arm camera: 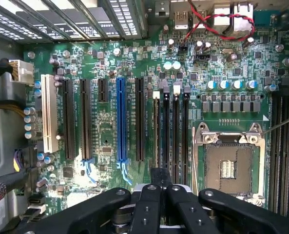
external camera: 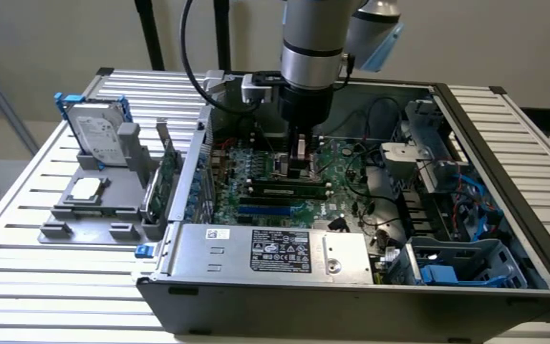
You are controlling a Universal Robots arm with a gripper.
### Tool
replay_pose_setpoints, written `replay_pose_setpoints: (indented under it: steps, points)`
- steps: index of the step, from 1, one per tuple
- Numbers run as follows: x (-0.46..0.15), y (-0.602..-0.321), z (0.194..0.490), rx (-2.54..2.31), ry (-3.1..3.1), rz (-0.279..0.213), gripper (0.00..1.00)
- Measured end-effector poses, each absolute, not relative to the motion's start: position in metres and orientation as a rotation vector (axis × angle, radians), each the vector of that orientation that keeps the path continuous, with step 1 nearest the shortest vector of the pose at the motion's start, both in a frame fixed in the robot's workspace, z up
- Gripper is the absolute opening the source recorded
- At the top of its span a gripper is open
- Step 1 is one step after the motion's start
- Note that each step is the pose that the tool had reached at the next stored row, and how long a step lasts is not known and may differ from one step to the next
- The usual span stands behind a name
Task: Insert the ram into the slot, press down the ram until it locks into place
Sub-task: 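Press down the ram until it locks into place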
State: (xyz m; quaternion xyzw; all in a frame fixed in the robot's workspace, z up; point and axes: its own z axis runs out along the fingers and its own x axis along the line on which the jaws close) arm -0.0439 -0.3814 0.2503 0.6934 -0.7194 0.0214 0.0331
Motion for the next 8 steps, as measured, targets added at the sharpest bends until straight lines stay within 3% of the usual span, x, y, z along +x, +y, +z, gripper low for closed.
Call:
replay_pose_setpoints:
  steps: [8]
  points:
    - [-0.0439,-0.3814,0.2504,2.134,-2.214,0.066,0.11]
